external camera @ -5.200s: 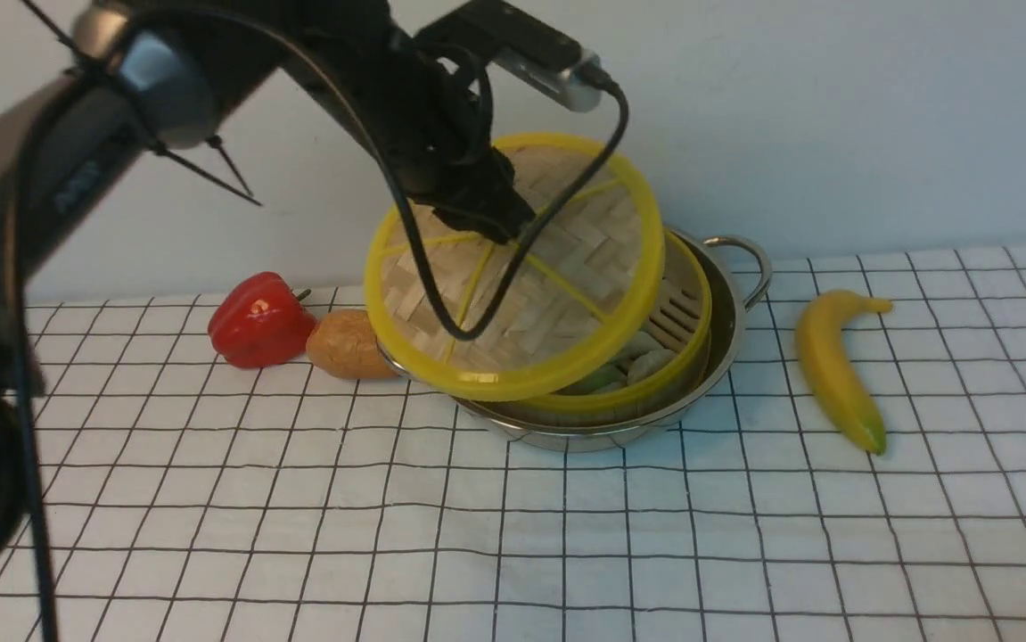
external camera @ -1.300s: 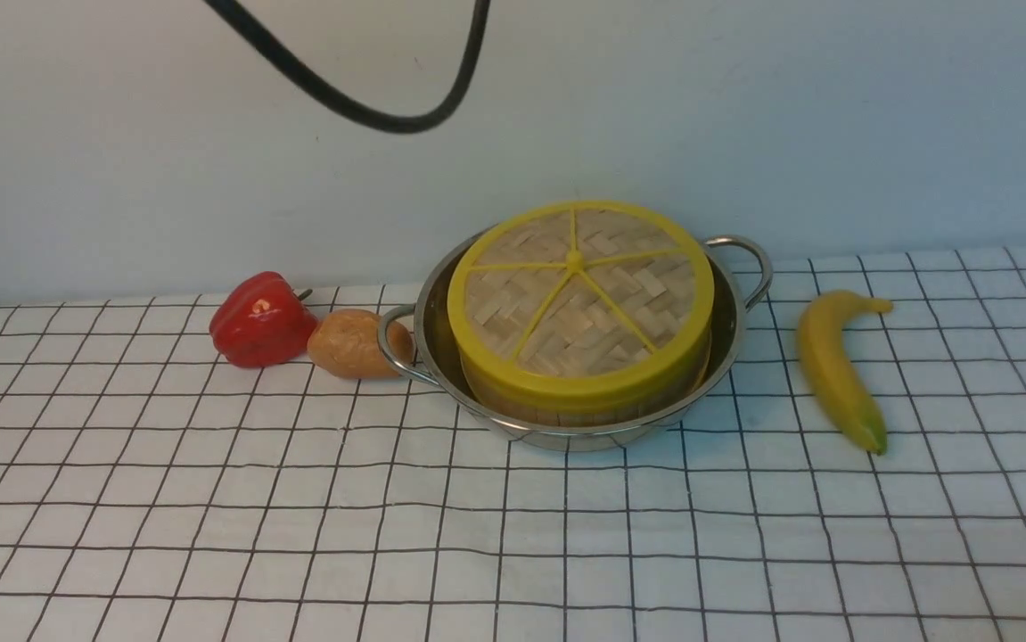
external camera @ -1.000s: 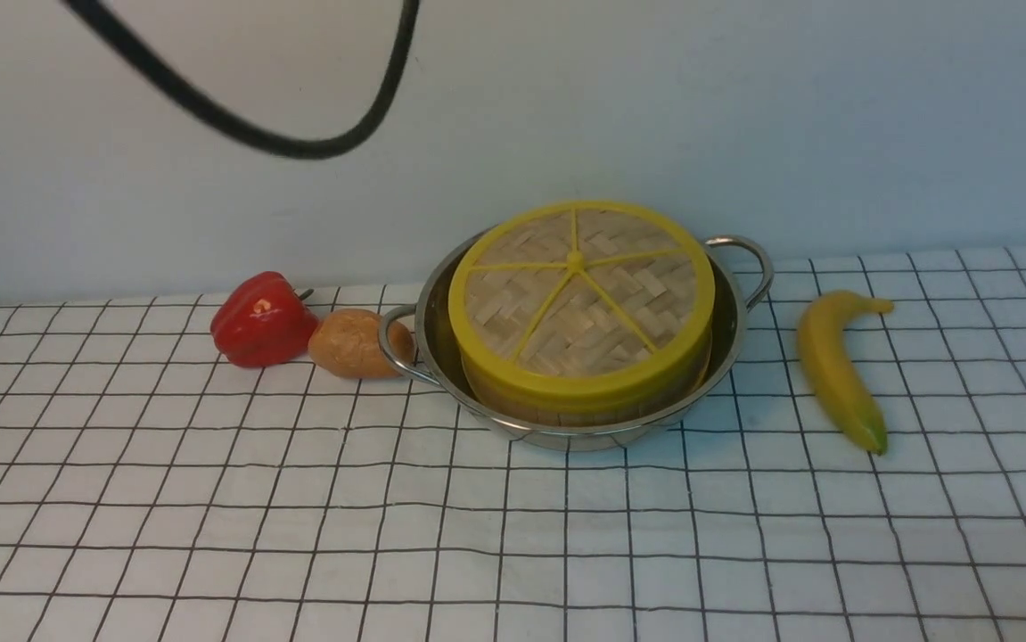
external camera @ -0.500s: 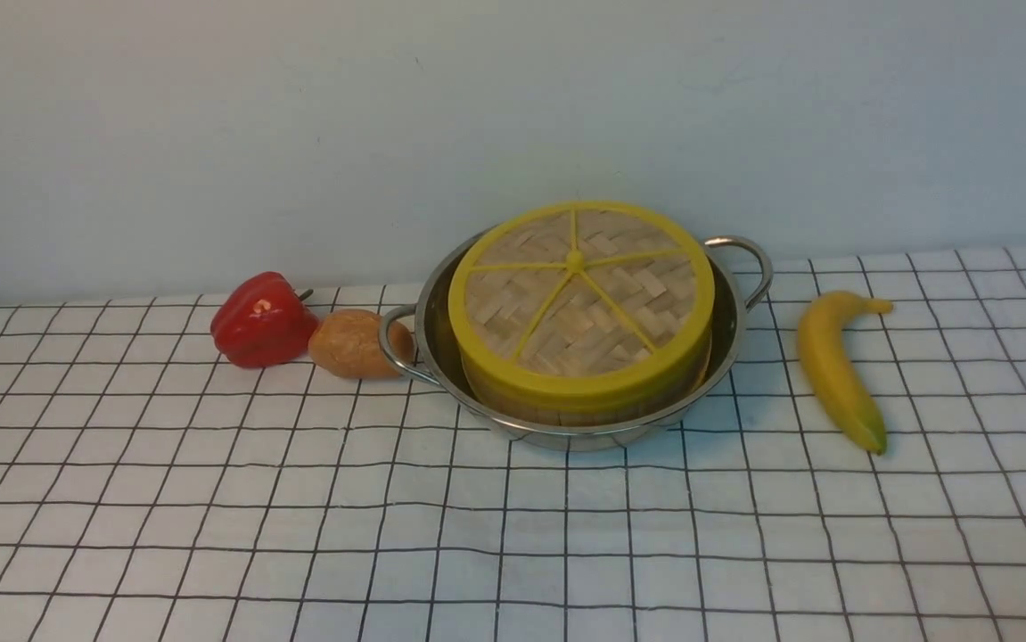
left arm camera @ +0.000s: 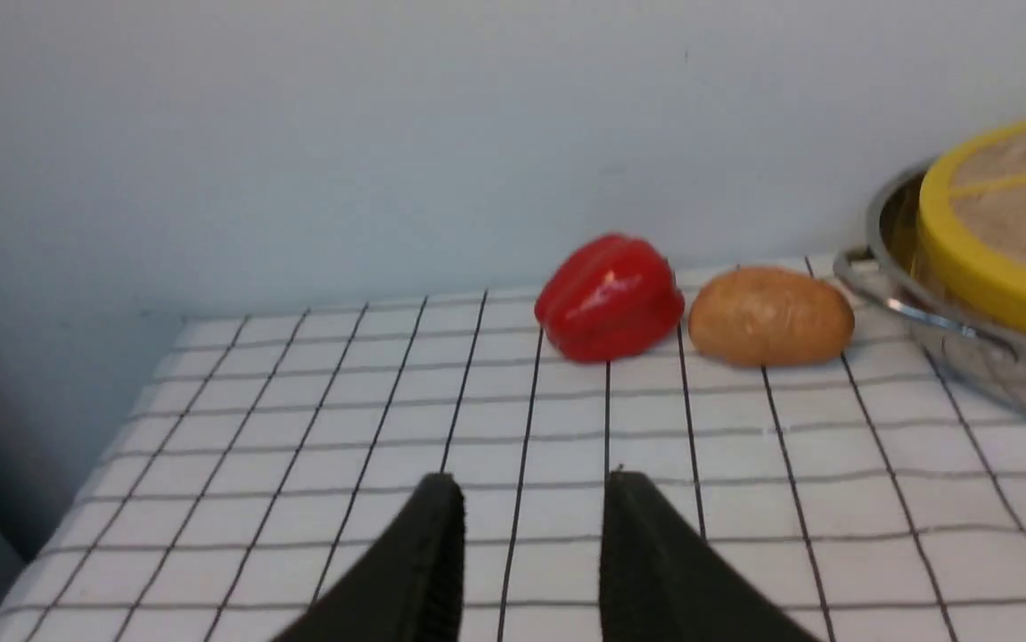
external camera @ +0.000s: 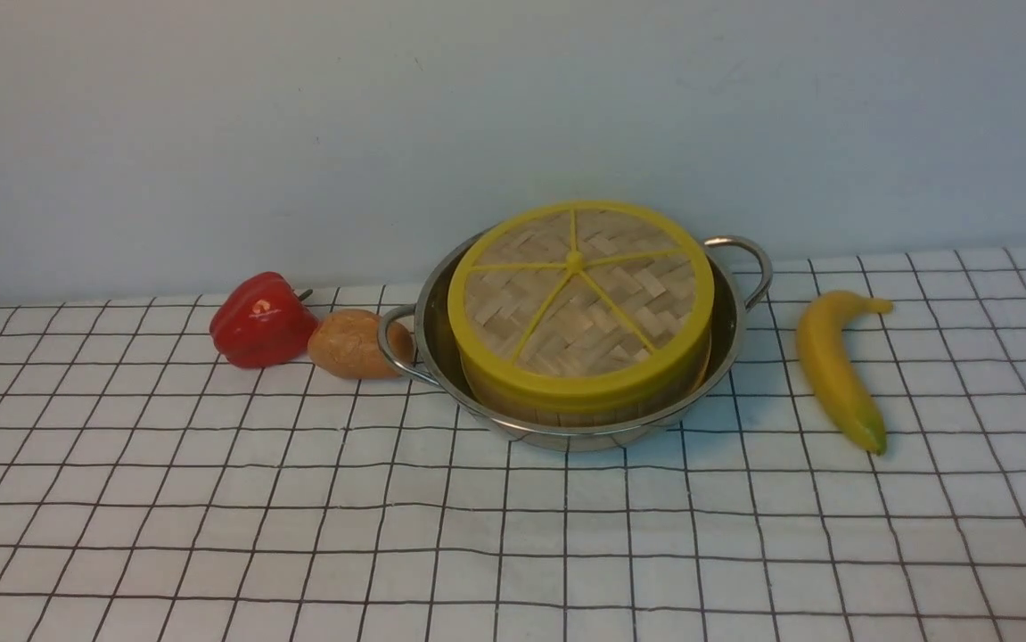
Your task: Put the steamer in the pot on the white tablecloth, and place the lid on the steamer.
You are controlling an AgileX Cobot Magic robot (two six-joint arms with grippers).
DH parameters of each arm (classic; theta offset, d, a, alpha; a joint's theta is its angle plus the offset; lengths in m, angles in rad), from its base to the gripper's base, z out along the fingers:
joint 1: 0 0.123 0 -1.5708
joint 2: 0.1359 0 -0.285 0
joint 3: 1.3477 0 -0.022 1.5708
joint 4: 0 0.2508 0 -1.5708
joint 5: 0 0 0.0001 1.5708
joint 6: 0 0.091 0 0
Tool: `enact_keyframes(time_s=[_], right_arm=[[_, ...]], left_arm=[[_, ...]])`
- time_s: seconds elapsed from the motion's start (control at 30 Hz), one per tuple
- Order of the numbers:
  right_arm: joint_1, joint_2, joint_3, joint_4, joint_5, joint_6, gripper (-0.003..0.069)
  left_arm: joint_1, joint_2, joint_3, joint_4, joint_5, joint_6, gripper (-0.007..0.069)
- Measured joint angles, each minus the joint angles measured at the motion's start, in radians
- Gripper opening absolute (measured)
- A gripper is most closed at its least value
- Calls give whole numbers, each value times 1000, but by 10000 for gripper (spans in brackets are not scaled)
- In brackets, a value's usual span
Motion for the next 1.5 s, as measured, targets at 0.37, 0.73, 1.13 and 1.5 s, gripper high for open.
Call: enact_keyframes(time_s=[0.37, 0.73, 1.13, 1.5], right_arm=[[0, 0, 0, 0, 0, 3, 243], [0, 0, 0, 0, 0, 3, 243], [0, 0, 0, 0, 0, 3, 243], [0, 0, 0, 0, 0, 3, 243]], left_arm=[[0, -94, 211, 47, -56, -144, 232], [-78, -122, 223, 95, -78, -216, 242], [-137, -122, 223, 95, -80, -214, 242], [-137, -122, 223, 95, -80, -214, 242]])
